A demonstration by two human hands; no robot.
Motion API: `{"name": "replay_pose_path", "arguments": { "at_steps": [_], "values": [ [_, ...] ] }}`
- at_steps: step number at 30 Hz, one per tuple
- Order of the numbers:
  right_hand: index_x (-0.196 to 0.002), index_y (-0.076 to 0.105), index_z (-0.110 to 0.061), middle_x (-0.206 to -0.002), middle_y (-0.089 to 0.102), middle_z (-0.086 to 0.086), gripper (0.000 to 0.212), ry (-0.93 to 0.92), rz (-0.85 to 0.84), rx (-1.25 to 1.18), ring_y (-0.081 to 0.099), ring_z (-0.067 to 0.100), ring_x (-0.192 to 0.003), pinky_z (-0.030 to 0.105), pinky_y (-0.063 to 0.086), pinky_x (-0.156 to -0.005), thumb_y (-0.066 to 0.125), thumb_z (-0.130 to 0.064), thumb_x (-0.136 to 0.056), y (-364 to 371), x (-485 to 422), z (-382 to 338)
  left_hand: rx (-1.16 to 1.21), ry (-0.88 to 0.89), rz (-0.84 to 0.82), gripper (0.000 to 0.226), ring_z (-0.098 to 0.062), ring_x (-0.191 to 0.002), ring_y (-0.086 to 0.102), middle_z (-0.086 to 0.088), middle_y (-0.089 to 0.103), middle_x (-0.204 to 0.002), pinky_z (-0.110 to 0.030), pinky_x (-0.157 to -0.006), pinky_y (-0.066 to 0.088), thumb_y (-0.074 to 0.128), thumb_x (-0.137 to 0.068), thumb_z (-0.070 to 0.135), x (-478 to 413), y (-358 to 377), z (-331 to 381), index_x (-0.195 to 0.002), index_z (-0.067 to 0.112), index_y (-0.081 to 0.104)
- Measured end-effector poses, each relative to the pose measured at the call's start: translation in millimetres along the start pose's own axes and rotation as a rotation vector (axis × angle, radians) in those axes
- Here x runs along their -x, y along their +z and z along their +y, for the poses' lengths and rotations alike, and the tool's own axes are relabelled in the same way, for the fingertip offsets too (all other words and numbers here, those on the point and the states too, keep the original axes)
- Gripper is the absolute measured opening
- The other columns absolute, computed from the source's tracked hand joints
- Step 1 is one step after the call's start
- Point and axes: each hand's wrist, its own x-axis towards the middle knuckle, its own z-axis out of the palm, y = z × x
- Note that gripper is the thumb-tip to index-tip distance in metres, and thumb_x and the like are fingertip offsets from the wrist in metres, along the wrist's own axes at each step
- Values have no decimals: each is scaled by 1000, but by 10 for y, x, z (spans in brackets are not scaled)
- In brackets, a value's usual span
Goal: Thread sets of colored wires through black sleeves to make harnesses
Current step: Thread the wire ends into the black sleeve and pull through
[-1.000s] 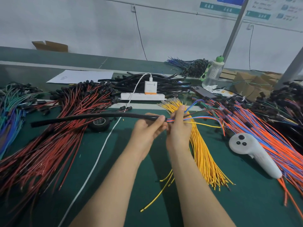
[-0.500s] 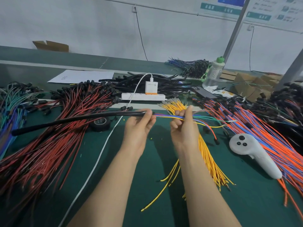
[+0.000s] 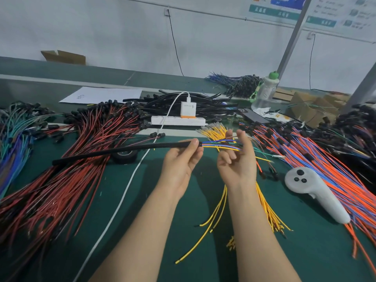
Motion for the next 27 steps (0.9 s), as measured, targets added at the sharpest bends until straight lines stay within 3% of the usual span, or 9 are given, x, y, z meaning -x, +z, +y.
{"name": "replay_pose_path", "arguments": {
  "at_steps": [5, 8, 10, 12, 17, 20, 23, 27],
  "values": [
    [-53, 45, -16, -61, 47, -3, 53, -45, 0, 46, 25, 4, -32, 12, 19, -33, 43, -43, -98, 5, 11, -27, 14, 29, 12, 8, -2, -61, 63, 3, 64, -70, -10, -61, 51, 58, -90, 4, -22, -32, 34, -84, 5, 63],
    [-58, 39, -12, -60, 46, 0, 50, -158, 67, 187, 25, 3, -34, 13, 21, -33, 40, -39, -101, 64, 17, 151, -46, 68, -31, 18, -1, -60, 62, 2, 64, -69, -11, -62, 51, 56, -92, 5, 21, 18, -12, -77, 8, 65],
    [-59, 39, -11, -58, 50, 0, 50, -175, 63, 237, 26, 4, -33, 14, 23, -32, 40, -38, -101, 92, 30, 267, -120, 108, -145, 38, -1, -59, 62, 2, 65, -61, -11, -63, 50, 50, -95, 7, 64, 49, -46, -63, 13, 70],
    [-60, 42, -10, -60, 52, 1, 50, -163, 74, 267, 27, 4, -33, 14, 24, -32, 40, -38, -102, 96, 32, 302, -173, 124, -206, 44, -2, -60, 62, 1, 65, -57, -12, -64, 51, 48, -96, 9, 91, 58, -44, -59, 14, 70],
    [-65, 42, -10, -67, 44, 2, 46, -54, 78, 68, 26, 2, -32, 12, 23, -31, 39, -39, -101, 64, 18, 210, -106, 3, -178, 11, -2, -62, 56, 4, 63, -75, -14, -62, 50, 56, -91, 9, 39, 6, 6, -89, 12, 66],
    [-65, 44, -11, -63, 46, 1, 45, 18, 86, -111, 30, 2, -32, 10, 26, -30, 42, -39, -100, 46, 27, 156, 126, -40, -238, 23, -3, -65, 61, 1, 71, -98, -14, -65, 52, 56, -84, 7, 7, -81, 130, -106, 12, 63],
    [-65, 44, -11, -61, 47, 1, 45, 68, 98, -192, 32, 2, -31, 9, 28, -30, 44, -40, -99, 50, 30, 133, 107, 15, -276, 19, -4, -73, 66, -2, 73, -98, -13, -70, 52, 54, -83, 10, 1, -144, 204, -101, 10, 62],
    [-64, 42, -11, -65, 45, 2, 46, -5, 166, -40, 31, 2, -31, 10, 26, -30, 42, -39, -100, 76, 27, 152, -71, 95, -178, 18, -2, -75, 67, -1, 74, -92, -11, -68, 51, 47, -96, 10, -10, -108, 148, -93, 8, 64]
  ]
}}
